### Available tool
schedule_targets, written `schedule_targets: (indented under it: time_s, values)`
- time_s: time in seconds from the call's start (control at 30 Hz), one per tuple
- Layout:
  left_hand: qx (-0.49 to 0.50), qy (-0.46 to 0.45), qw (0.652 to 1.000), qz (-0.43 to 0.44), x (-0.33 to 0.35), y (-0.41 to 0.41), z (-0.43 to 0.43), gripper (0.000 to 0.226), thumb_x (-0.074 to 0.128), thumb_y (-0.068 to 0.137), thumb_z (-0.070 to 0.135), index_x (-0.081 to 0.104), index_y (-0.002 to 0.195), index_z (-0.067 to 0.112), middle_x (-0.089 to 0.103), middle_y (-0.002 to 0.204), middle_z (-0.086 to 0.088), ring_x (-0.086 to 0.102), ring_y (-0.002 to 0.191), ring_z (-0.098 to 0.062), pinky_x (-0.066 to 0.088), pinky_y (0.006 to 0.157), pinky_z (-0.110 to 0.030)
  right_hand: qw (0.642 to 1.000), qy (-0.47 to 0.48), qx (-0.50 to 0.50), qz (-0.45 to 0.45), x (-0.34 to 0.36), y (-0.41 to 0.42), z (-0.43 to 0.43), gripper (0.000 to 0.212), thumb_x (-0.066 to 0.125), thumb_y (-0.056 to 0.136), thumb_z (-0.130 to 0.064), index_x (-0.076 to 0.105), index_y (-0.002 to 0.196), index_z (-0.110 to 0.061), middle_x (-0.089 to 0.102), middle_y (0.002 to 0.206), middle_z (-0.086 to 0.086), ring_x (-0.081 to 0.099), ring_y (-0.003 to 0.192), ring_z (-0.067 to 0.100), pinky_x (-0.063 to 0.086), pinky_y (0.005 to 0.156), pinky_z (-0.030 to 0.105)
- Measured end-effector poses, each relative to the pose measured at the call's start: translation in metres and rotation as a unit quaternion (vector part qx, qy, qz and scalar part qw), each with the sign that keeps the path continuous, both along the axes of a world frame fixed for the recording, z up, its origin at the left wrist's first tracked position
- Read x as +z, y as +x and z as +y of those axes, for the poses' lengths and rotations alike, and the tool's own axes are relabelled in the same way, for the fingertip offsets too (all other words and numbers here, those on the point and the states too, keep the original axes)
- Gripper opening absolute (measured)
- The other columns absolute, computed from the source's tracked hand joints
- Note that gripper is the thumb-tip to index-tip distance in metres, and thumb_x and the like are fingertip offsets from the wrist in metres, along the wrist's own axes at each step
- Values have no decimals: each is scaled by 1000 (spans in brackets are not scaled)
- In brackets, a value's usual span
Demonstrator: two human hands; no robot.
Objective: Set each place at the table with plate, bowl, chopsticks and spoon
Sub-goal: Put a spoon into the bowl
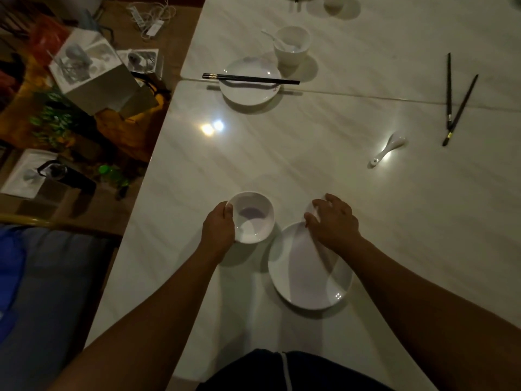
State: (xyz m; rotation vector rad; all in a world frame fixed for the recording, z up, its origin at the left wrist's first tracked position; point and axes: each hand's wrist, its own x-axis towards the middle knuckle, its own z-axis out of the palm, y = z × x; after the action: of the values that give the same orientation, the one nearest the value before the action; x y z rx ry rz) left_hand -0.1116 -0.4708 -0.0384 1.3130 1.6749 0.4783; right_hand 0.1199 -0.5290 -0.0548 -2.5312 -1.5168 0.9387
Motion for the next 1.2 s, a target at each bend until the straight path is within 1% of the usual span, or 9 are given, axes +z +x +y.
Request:
schedule_targets:
  time_s: [0.1, 0.27, 0.4, 0.53, 0.67, 0.73, 0.9, 1.07, 1.2]
  values:
    - [-26, -9, 999, 25, 1, -1, 2, 36, 38, 100, 32, 57, 122, 12, 62, 114, -13, 57, 108, -32, 48, 95, -47, 1000, 4, 6, 8, -1, 2, -3, 53, 43, 93, -50, 38, 142, -29, 20, 157, 0, 15, 144, 28, 20, 114, 48]
    - [-51, 55, 988, 138, 13, 8, 31, 52, 52, 92, 42, 46, 136, 15, 50, 132, -17, 49, 121, -32, 39, 103, -40, 991, 73, -83, 80, -1, 38, -1, 44, 49, 93, -40, 50, 132, -20, 40, 142, 9, 40, 131, 30, 28, 109, 41]
    - [-177, 118, 966, 145, 24, 54, 54, 47, 50, 94, 37, 48, 135, 13, 50, 136, -15, 46, 126, -29, 33, 107, -37, 988, 66, -127, 59, -1, 88, 5, 44, 52, 92, -36, 49, 132, -18, 45, 135, 15, 45, 124, 34, 32, 106, 39]
    - [-303, 118, 933, 152, 13, 123, 59, 41, 48, 96, 29, 49, 135, 14, 50, 140, -10, 45, 129, -26, 31, 108, -32, 986, 80, -146, 28, -1, 134, 18, 45, 54, 91, -32, 48, 130, -11, 51, 126, 21, 49, 118, 37, 37, 102, 40]
    - [-383, 94, 901, 183, -7, 175, 63, 42, 46, 95, 24, 48, 136, 13, 43, 145, -13, 39, 135, -28, 28, 112, -35, 980, 80, -179, 20, 2, 171, 43, 39, 52, 91, -38, 57, 110, -4, 63, 111, 17, 58, 105, 34, 41, 82, 33]
    - [-397, 86, 884, 231, -16, 187, 64, 43, 46, 95, 28, 47, 136, 17, 37, 148, -12, 33, 137, -30, 25, 112, -39, 982, 73, -174, 0, 3, 183, 58, 47, 49, 92, -46, 60, 109, -3, 64, 113, 17, 58, 108, 35, 40, 82, 32]
    - [-367, 107, 882, 277, -22, 194, 54, 39, 44, 93, 23, 44, 132, 20, 33, 145, -8, 29, 130, -37, 29, 109, -44, 984, 66, -162, -25, 0, 191, 87, 59, 55, 86, -56, 59, 111, -3, 66, 108, 16, 62, 102, 34, 47, 82, 37]
    - [-391, 142, 866, 278, -21, 198, 52, 41, 39, 95, 12, 41, 136, 8, 34, 146, -15, 26, 136, -30, 15, 113, -39, 989, 51, -140, 1, 1, 194, 89, 30, 61, 86, -30, 60, 97, -2, 65, 99, 16, 63, 96, 33, 42, 71, 30]
    - [-401, 110, 872, 258, -19, 196, 54, 42, 39, 97, 16, 41, 137, 9, 32, 149, -16, 26, 139, -30, 15, 115, -38, 990, 26, -136, 21, 11, 188, 78, 24, 68, 79, -24, 54, 89, -8, 55, 82, 9, 55, 74, 25, 40, 64, 29]
